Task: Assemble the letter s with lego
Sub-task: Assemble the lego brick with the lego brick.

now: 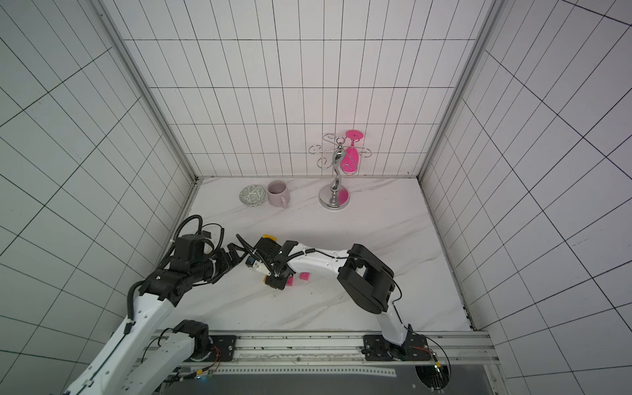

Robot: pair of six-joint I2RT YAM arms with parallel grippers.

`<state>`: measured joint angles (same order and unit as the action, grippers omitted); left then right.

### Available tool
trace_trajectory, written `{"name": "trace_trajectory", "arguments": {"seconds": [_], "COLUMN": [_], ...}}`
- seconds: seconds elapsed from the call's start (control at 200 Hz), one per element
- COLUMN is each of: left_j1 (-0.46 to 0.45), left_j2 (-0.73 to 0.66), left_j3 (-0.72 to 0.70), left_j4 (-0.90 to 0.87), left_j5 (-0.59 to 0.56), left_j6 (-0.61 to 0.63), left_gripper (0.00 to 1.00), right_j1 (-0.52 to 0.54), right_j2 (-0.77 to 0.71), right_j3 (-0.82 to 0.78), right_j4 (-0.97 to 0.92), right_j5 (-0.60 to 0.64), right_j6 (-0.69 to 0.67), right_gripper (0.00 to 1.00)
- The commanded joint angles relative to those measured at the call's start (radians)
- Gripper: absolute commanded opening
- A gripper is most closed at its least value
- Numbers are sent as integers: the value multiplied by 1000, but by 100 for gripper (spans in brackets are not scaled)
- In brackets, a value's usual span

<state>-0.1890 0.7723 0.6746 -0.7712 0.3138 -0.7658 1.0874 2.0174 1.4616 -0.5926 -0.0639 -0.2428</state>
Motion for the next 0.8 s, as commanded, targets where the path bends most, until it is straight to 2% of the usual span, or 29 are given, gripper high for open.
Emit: {"name": "trace_trajectory", "arguments": {"seconds": [0.0, 0.08, 0.375, 0.48, 0.495, 0.525, 0.55, 0.6, 0.795], "left_j1": [-4, -5, -4, 0, 1, 2, 3, 5, 16], "left_j2": [-8, -7, -1, 1, 1, 2, 3, 4, 5], "left_j3": [10, 16, 59, 89, 93, 103, 110, 121, 144], "left_j4": [-6, -8, -19, -26, -27, -31, -31, -34, -42], "left_j5": [-23, -25, -28, -25, -24, -23, -20, -16, -12], "left_j6": [12, 13, 20, 26, 26, 26, 28, 29, 29], "left_gripper": [98, 98, 98, 98, 98, 98, 98, 98, 98], "right_j1": [5, 4, 0, -6, -7, -11, -16, -29, -125], "right_j2": [57, 45, -13, -44, -50, -66, -79, -111, -279], "right_j3": [-24, -21, 1, 18, 21, 26, 29, 28, -29], "right_j4": [-46, -46, -44, -58, -62, -71, -79, -86, -127], "right_j5": [77, 88, 111, 103, 100, 93, 84, 67, -16], "right_j6": [-18, -18, -15, -12, -10, -8, -5, 4, 59], "right_gripper": [43, 49, 58, 71, 77, 80, 92, 100, 99]}}
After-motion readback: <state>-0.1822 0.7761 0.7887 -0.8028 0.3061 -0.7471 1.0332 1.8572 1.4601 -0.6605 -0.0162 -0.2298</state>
